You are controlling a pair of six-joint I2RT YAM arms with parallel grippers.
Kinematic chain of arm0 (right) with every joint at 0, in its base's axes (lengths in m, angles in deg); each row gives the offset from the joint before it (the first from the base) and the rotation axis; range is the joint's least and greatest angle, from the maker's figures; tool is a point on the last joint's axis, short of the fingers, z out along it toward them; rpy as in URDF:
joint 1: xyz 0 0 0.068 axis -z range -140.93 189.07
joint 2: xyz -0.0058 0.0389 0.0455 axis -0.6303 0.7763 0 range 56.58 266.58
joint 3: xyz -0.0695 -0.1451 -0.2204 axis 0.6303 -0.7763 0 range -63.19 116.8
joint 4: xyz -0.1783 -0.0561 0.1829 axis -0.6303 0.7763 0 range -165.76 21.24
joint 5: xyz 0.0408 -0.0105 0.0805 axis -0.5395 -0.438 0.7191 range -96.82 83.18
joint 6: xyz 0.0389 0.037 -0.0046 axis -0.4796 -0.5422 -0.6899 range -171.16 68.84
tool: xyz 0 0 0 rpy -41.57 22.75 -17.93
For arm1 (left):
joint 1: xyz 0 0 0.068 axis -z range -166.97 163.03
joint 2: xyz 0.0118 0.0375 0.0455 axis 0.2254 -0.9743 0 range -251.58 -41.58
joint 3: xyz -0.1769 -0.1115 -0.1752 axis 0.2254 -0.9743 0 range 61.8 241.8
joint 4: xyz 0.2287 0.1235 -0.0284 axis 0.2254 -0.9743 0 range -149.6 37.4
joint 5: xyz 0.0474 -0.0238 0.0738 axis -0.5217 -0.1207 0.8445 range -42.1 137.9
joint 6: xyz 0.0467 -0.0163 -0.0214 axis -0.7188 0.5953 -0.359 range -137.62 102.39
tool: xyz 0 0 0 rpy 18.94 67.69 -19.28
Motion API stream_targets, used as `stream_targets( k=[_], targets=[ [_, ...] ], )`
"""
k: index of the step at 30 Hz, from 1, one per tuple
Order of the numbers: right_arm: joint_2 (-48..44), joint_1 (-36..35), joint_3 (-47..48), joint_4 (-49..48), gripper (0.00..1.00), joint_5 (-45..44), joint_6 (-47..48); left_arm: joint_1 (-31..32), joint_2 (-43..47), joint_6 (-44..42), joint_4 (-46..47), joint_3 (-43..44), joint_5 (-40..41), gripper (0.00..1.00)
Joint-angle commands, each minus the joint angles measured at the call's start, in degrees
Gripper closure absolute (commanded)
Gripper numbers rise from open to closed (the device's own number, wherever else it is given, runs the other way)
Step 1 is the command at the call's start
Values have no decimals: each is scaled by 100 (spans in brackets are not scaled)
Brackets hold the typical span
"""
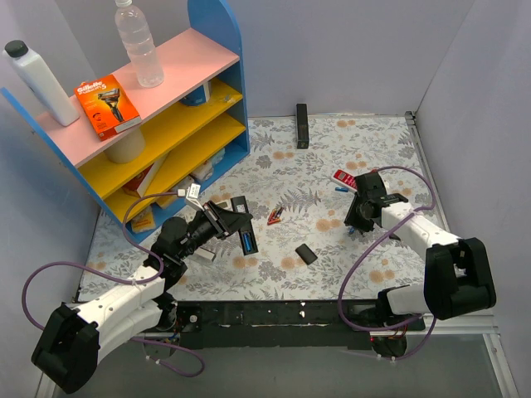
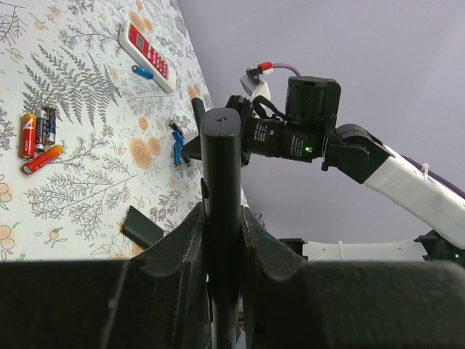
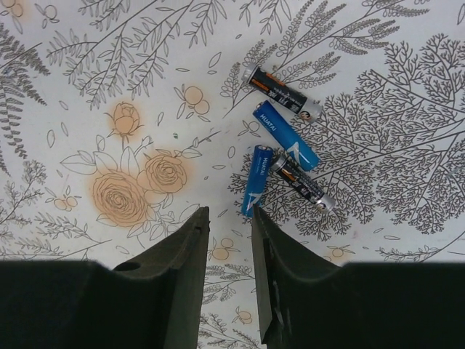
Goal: Load the batteries into the remote control
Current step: Pick up the battery from the center of the board.
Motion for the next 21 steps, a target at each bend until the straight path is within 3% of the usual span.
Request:
stream_targets(
  k=[1,12,21],
  targets=[
    [147,70,-79,-187,63,-283,-250,14,96,-32,159,77,-89,100],
    [454,78,-237,-363,62,-213,-338,14,70,-23,185,86,-98,100],
    [438,78,-422,-346,69,-187,-119,5,61,-6,194,86,-115,100]
  ],
)
